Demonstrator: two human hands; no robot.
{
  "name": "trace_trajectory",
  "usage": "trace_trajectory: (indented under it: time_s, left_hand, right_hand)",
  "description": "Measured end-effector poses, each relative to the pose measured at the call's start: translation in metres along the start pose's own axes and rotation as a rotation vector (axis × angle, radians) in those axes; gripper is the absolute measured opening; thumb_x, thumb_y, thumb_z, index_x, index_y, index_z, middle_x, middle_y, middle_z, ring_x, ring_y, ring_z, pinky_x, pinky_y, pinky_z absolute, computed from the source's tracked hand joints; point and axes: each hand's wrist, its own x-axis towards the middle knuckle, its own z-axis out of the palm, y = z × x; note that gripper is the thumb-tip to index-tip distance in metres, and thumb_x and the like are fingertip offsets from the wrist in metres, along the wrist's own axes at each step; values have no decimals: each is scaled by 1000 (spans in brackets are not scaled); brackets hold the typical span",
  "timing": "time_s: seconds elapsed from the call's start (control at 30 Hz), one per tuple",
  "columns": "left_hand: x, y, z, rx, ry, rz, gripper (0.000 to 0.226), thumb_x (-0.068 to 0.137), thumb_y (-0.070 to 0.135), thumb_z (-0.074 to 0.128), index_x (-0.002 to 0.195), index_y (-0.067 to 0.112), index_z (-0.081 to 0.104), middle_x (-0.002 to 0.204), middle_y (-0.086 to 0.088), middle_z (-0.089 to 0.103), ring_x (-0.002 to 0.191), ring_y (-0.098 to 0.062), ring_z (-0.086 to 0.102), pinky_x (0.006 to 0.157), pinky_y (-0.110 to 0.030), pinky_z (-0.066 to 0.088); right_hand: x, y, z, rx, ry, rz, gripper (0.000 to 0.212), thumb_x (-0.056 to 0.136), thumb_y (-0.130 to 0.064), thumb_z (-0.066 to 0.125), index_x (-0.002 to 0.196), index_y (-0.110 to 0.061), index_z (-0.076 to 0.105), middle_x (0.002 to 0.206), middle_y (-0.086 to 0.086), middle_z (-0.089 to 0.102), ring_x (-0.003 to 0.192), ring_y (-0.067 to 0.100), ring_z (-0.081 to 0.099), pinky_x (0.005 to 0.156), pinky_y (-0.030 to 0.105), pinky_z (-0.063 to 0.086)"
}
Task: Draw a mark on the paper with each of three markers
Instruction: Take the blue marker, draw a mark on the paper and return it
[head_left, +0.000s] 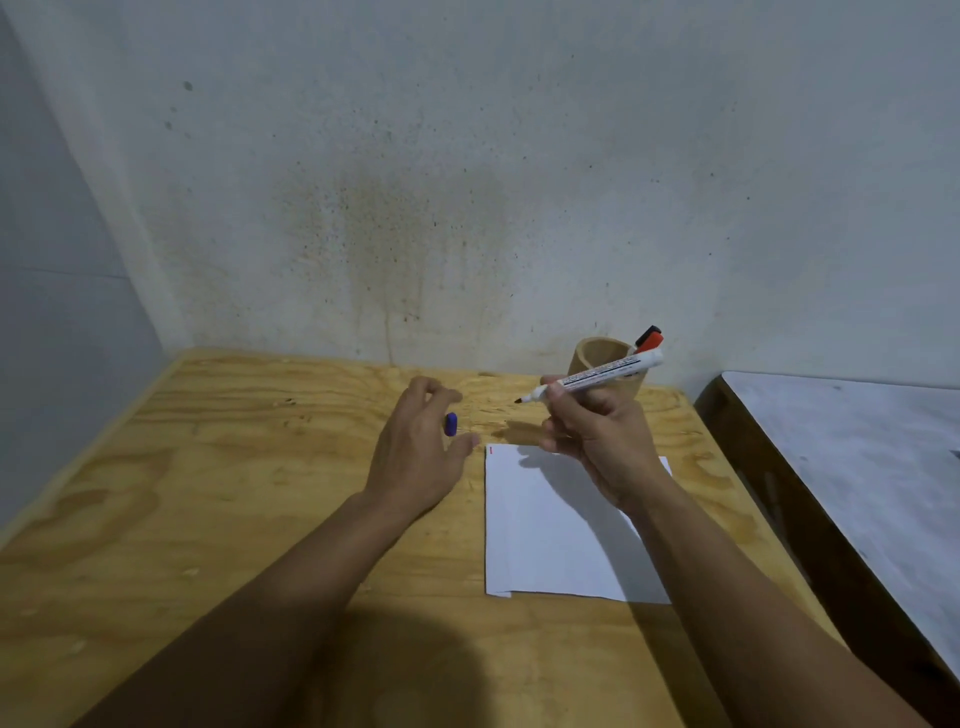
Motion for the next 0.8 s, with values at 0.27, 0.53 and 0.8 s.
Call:
trace_trajectory:
  time_s: [0.27, 0.53, 0.8]
  left_hand:
    - [-25, 2, 9, 15, -178, 123, 40, 72, 43, 73, 100, 15, 73, 104, 2, 68, 100, -15, 54, 88, -40, 44]
    - [-26, 2, 9, 0, -161, 99, 42, 71, 44, 74, 103, 17, 72, 106, 3, 68, 101, -15, 54, 89, -39, 44]
    - [-26, 4, 8, 11, -166, 84, 43, 72, 45, 74, 105, 18, 72, 109, 2, 68, 104, -15, 54, 91, -39, 43]
  right_hand:
    - [-1, 17, 23, -163, 12, 32, 11, 82, 11, 67, 88, 4, 62, 71, 15, 61, 56, 10, 65, 57, 20, 57]
    - [0, 34, 19, -329, 41, -17, 9, 80, 12, 63, 89, 14, 63, 70, 13, 63, 55, 6, 63, 51, 17, 54]
    - [3, 41, 16, -413, 31, -61, 9, 78, 6, 68, 86, 10, 67, 74, 11, 68, 60, 7, 65, 56, 19, 56]
